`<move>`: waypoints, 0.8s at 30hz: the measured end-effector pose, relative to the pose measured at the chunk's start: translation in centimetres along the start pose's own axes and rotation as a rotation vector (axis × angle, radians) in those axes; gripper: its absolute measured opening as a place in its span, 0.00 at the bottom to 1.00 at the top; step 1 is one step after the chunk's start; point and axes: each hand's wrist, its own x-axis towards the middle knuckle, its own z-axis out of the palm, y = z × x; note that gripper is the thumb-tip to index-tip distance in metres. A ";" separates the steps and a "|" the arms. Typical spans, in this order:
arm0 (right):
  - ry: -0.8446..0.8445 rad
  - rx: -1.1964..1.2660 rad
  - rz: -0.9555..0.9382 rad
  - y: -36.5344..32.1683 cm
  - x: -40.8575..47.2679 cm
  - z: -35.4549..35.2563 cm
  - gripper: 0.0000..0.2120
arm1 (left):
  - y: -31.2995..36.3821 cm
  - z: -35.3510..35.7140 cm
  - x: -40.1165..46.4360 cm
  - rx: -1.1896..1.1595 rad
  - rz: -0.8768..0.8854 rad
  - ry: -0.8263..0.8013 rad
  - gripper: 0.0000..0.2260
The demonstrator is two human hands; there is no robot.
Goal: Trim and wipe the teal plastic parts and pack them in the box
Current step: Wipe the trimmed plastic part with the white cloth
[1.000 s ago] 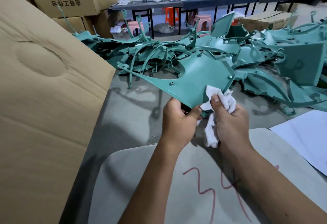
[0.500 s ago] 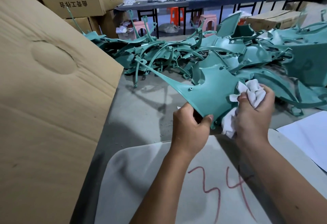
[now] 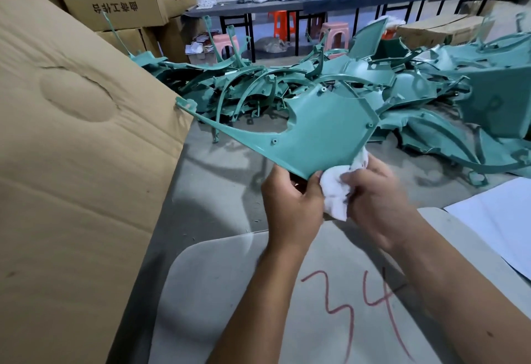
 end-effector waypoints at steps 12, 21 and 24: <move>0.210 -0.495 -0.302 0.6 0.2 -0.9 0.10 | 0.1 -0.4 1.2 -0.150 -0.130 -0.180 0.12; 0.376 -0.515 -0.250 0.7 0.9 -1.5 0.15 | 0.0 -1.5 1.7 -0.057 -0.178 -0.271 0.17; 0.440 -0.436 -0.318 0.1 1.2 -2.5 0.19 | 0.0 -1.8 1.6 -0.005 -0.178 -0.311 0.16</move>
